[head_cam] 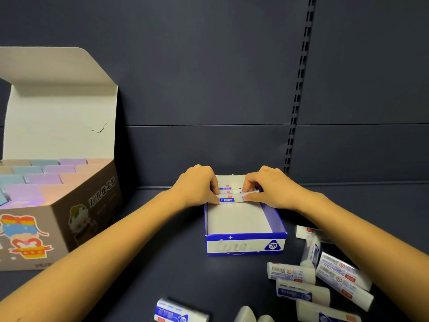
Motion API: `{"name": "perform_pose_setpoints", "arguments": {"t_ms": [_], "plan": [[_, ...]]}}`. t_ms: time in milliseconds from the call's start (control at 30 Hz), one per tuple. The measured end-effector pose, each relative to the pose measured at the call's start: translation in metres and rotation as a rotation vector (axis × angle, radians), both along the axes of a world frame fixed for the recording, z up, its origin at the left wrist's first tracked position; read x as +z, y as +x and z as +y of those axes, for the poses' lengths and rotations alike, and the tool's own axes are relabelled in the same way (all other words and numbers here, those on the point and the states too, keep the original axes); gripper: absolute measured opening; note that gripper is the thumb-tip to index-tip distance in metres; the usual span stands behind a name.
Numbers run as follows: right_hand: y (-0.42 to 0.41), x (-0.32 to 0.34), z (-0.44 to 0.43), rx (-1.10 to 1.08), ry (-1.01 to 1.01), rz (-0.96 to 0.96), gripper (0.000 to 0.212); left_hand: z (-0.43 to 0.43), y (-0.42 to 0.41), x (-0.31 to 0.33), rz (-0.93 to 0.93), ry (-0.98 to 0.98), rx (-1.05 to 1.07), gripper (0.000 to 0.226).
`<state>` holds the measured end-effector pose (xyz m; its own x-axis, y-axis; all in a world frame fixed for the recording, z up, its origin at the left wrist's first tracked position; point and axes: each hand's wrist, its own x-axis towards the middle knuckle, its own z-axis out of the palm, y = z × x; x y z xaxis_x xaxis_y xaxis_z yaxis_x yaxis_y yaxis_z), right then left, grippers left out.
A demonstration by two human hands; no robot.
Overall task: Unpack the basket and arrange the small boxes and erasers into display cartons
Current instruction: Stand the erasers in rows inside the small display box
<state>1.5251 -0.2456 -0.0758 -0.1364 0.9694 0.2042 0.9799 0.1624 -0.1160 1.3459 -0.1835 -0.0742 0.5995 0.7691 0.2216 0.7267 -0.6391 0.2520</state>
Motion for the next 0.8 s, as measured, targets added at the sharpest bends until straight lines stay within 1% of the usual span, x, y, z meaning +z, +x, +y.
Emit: {"name": "perform_pose_setpoints", "arguments": {"t_ms": [100, 200, 300, 500, 667, 800], "plan": [[-0.004, 0.001, -0.001, -0.003, -0.003, -0.058, 0.023, -0.001, 0.000, 0.001, 0.013, -0.022, -0.008, 0.021], [-0.008, 0.002, -0.002, -0.009, -0.015, -0.125, 0.023, -0.003, -0.001, 0.001, 0.032, -0.007, -0.012, 0.022], [-0.011, 0.002, -0.003, -0.015, 0.016, -0.179, 0.024, -0.005, 0.000, 0.002, 0.064, 0.023, -0.006, 0.023], [-0.012, 0.000, -0.002, -0.034, 0.049, -0.155, 0.014, -0.007, 0.001, 0.002, 0.093, 0.111, -0.006, 0.021], [-0.015, -0.002, 0.000, -0.046, 0.072, -0.182, 0.012, -0.008, 0.001, 0.002, 0.088, 0.087, -0.006, 0.017], [-0.016, -0.002, -0.002, -0.047, 0.092, -0.179, 0.014, -0.008, 0.001, 0.002, 0.090, 0.082, -0.012, 0.016]]}}
